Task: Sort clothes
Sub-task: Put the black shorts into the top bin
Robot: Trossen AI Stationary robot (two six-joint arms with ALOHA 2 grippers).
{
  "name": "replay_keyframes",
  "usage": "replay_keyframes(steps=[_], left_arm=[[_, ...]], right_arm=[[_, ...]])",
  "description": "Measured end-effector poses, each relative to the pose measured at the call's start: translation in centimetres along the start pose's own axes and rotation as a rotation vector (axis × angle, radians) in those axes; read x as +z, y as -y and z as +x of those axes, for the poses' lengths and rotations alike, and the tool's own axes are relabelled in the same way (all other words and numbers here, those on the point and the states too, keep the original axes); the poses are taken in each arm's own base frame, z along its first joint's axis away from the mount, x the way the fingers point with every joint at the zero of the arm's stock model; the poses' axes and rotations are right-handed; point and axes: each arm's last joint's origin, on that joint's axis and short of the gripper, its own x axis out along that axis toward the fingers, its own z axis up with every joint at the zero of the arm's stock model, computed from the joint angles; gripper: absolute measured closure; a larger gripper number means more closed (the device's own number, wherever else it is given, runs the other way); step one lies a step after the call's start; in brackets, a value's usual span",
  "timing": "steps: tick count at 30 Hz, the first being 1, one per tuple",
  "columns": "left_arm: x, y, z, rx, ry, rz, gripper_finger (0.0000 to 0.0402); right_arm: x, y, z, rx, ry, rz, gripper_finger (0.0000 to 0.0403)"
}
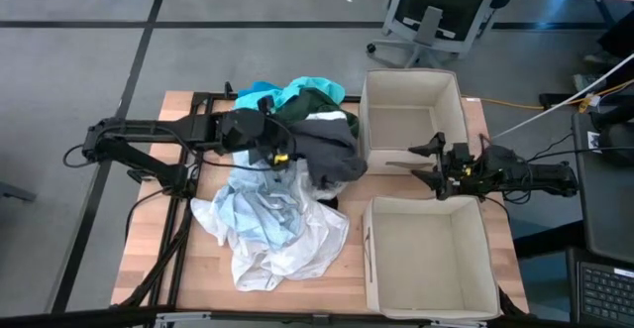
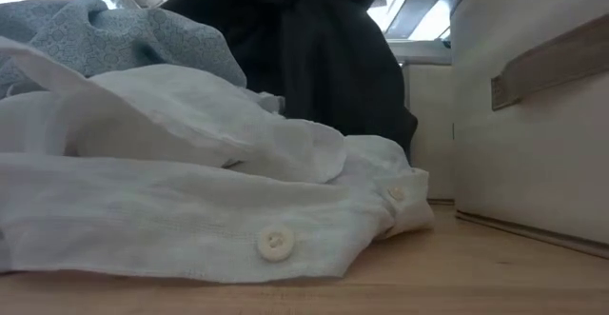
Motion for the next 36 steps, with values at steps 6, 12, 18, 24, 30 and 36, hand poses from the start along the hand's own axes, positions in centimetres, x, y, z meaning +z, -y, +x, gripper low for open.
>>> replay_keyframes(steps=[6,12,18,24,30,36], left_arm=[[0.9,-1.0,-0.3,0.024,0.024,-0.029,0.0388],[2.3,-1.7,-1.2,0.037,0.077,-0.043,0.0385],[2.8,-2.5,-1.2,0.068,0.113,-0.035,0.0388],[3.5,-3.1,-1.2,0.109,0.187,-0.031,0.0383],[3.9,-3.3,-1.3,0.127,0.228,-0.005,0.0385],[4.4,-3.4,-1.5,0.146,0.275,0.000,0.0382]], right_arm=[[1.5,0.4,-0.2,-0.180,0.167,-0.012,0.0087],[1.7,0.6,0.3,-0.314,0.194,-0.093,0.0087],[1.0,0.6,2.0,-0.345,0.124,-0.128,0.0087],[2.8,-0.2,5.0,-0.281,0.041,-0.178,0.0087],[4.4,-0.9,9.1,-0.284,-0.149,-0.279,0.0087],[3.9,-1.4,13.4,-0.263,-0.275,-0.310,0.0087]])
